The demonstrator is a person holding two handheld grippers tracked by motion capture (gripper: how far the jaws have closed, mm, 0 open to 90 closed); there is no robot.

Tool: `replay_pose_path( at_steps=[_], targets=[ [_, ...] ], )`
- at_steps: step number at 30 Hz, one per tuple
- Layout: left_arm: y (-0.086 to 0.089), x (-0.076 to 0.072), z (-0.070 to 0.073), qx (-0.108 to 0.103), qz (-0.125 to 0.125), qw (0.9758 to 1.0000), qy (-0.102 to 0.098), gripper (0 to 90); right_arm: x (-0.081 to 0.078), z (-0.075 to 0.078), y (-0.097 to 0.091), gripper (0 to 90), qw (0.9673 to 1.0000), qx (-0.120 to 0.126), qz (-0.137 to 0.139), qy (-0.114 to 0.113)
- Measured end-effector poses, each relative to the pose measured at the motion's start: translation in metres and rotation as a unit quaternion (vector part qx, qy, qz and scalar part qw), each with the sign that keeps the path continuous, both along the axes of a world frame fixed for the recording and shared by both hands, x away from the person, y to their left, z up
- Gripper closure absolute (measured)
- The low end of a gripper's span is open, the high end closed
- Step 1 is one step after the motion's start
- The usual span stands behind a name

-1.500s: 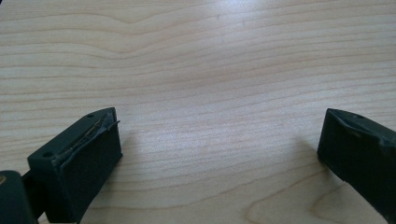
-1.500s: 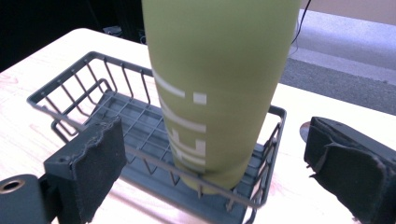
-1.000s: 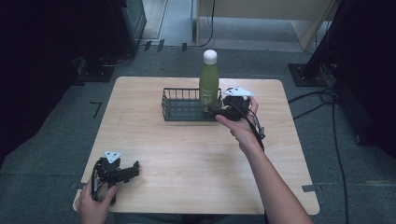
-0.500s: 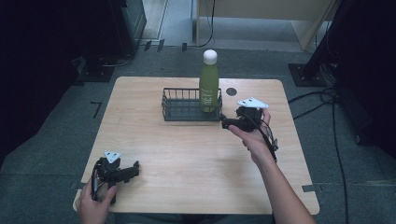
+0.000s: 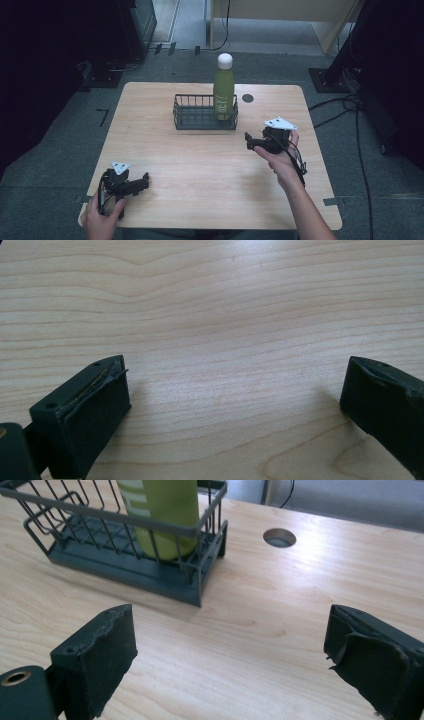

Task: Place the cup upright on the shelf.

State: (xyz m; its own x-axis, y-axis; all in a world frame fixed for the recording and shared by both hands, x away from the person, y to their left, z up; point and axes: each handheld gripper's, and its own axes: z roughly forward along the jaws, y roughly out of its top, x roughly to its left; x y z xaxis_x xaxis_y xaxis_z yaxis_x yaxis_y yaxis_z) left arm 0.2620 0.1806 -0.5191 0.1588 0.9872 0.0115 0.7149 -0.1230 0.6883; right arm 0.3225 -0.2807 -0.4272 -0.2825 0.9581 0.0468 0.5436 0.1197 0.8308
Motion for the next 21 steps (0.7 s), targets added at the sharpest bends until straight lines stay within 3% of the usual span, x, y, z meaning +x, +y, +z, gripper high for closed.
replay_pose_path(
  at_steps=[11, 21],
  targets=[
    [0.0, 0.0, 0.0, 0.001, -0.001, 1.0, 0.001, 0.0, -0.015, -0.024, -0.023, 7.2, 0.9996, 0.003, -0.024, 0.014],
    [0.0, 0.0, 0.0, 0.001, -0.001, 1.0, 0.001, 0.0, -0.027, -0.036, -0.038, 7.4, 0.999, 0.002, -0.037, 0.024]
  ],
)
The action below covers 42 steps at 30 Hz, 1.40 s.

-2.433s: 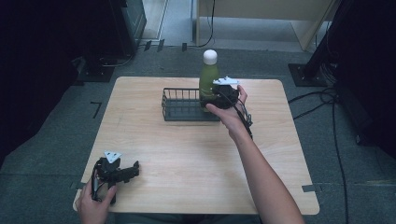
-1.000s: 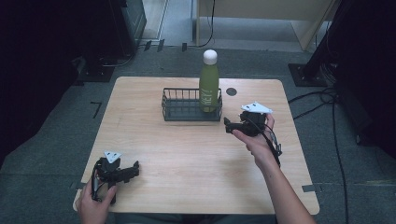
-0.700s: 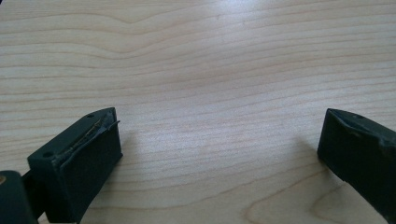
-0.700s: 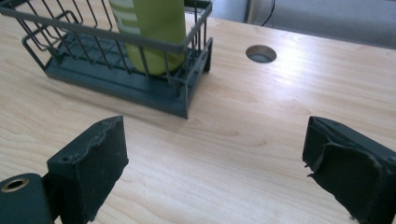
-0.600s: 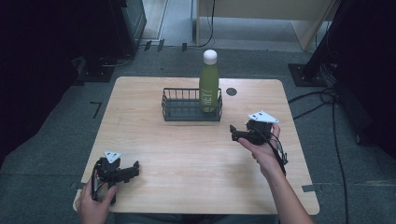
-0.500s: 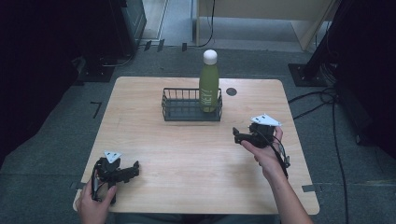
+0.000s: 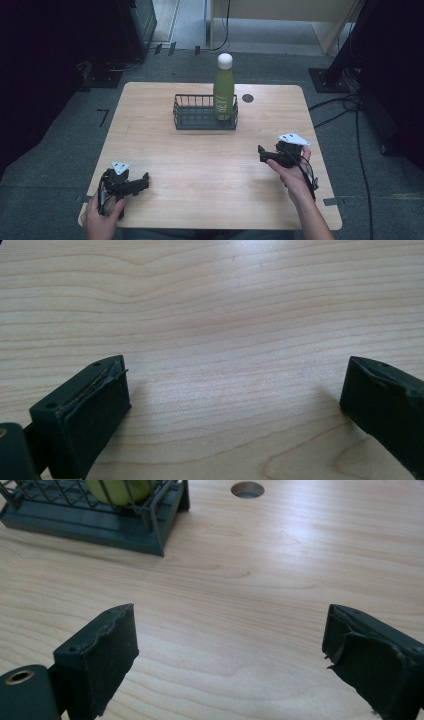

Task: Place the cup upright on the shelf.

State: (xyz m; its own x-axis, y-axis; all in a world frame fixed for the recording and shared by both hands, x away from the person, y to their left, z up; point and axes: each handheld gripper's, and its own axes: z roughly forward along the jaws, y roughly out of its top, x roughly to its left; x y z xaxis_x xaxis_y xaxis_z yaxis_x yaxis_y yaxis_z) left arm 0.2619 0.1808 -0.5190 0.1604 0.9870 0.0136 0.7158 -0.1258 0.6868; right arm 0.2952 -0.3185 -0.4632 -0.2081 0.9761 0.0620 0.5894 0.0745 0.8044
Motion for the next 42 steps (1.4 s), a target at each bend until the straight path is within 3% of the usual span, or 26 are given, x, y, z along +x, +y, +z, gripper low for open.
replay_pose_path(
  at_steps=[9, 26, 42],
  targets=[
    [0.0, 0.0, 0.0, 0.0, 0.0, 1.0, 0.0, 0.0, -0.015, -0.014, -0.019, 7.5, 0.9998, -0.004, -0.017, 0.012],
    [0.0, 0.0, 0.0, 0.0, 0.0, 1.0, 0.0, 0.0, -0.042, -0.03, -0.051, 7.8, 0.9988, -0.004, -0.042, 0.026],
    [0.0, 0.0, 0.0, -0.001, 0.001, 1.0, -0.001, 0.0, -0.068, -0.043, -0.077, 7.8, 0.9972, -0.019, -0.062, 0.038]
  ],
)
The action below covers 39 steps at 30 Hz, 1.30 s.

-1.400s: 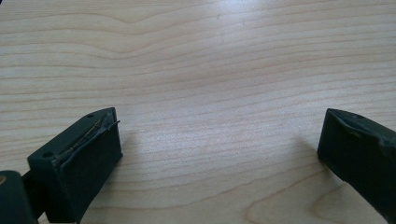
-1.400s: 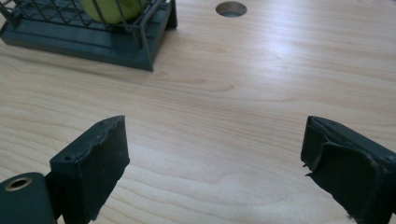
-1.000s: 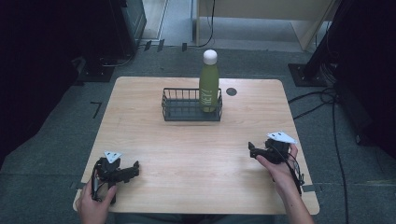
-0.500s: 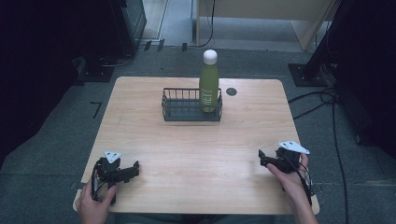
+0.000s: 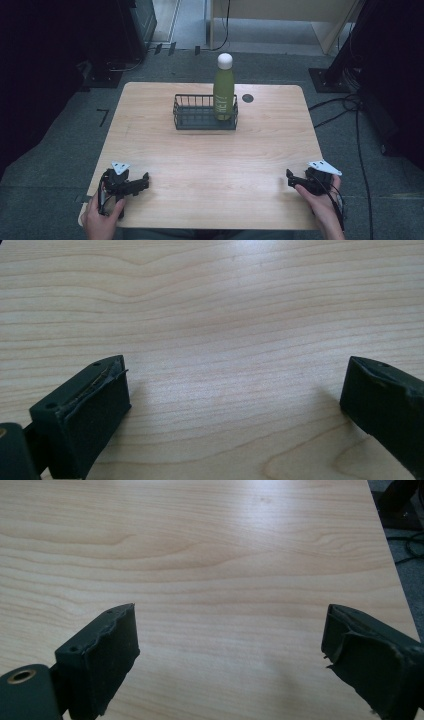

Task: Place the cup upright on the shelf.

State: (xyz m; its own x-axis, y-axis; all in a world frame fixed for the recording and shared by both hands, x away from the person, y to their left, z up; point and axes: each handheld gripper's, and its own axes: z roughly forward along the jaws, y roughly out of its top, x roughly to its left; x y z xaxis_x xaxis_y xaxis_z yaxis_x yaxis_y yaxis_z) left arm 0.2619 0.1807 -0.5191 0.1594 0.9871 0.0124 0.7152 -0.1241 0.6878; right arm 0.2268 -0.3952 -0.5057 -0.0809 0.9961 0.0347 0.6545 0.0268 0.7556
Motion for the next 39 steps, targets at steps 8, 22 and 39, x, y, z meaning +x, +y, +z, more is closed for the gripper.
replay_pose_path(
  at_steps=[8, 22, 39],
  targets=[
    [0.0, 0.0, 0.0, 0.001, -0.001, 1.0, 0.0, 0.0, -0.012, -0.005, -0.005, 7.8, 0.9999, -0.01, -0.003, 0.007],
    [0.0, 0.0, 0.0, 0.001, -0.001, 1.0, 0.0, 0.0, -0.033, -0.02, -0.017, 7.7, 0.9995, -0.005, -0.022, 0.024],
    [0.0, 0.0, 0.0, 0.001, -0.001, 1.0, 0.001, 0.0, -0.038, -0.022, -0.024, 2.3, 0.9995, -0.007, -0.011, 0.028]
  ],
)
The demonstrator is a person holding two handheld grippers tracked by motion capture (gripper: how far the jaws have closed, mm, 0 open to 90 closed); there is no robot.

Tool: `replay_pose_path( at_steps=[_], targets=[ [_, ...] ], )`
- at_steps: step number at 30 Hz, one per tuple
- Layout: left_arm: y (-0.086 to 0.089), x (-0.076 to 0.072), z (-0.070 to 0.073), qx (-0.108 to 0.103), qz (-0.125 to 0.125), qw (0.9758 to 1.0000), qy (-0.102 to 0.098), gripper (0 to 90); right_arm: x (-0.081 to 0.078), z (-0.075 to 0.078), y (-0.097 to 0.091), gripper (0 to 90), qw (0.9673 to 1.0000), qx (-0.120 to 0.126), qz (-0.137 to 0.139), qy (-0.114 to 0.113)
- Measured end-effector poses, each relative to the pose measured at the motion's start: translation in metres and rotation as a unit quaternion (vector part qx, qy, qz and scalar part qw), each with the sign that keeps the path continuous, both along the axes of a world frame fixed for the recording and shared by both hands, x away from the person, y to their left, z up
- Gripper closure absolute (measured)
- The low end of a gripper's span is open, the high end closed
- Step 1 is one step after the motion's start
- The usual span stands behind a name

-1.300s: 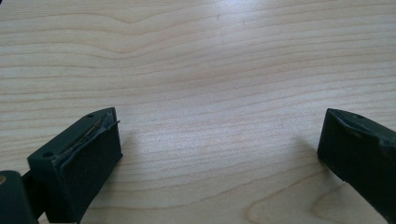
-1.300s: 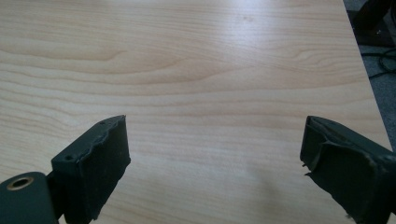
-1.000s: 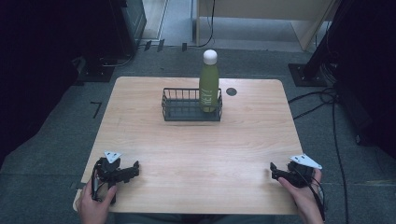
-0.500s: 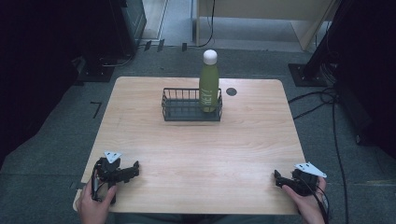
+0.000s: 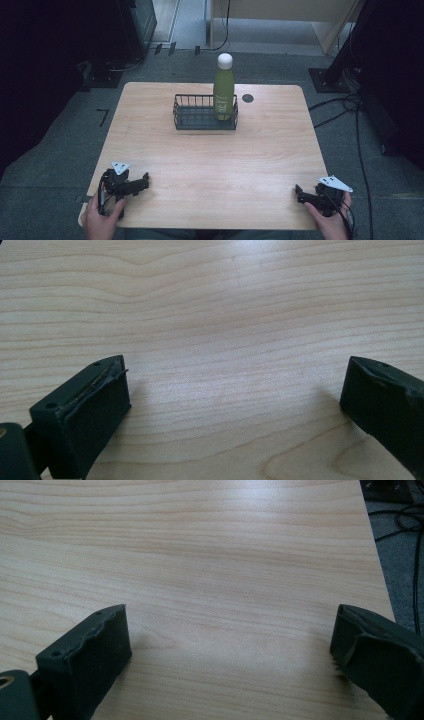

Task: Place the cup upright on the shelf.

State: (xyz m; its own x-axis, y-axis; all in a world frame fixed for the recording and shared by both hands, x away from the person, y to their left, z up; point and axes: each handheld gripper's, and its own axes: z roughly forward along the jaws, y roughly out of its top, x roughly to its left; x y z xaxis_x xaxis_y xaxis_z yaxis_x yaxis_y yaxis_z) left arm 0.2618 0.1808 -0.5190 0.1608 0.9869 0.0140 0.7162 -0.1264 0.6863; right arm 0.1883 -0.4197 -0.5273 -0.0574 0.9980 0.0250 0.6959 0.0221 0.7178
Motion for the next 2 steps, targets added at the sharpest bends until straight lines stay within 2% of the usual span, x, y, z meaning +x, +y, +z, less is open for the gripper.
replay_pose_path(
  at_steps=[2],
  targets=[
    [0.0, 0.0, 0.0, 0.0, 0.0, 1.0, 0.0, 0.0, 0.0, 0.0, 0.0, 2.3, 1.0, 0.0, 0.0, 0.0]
  ],
)
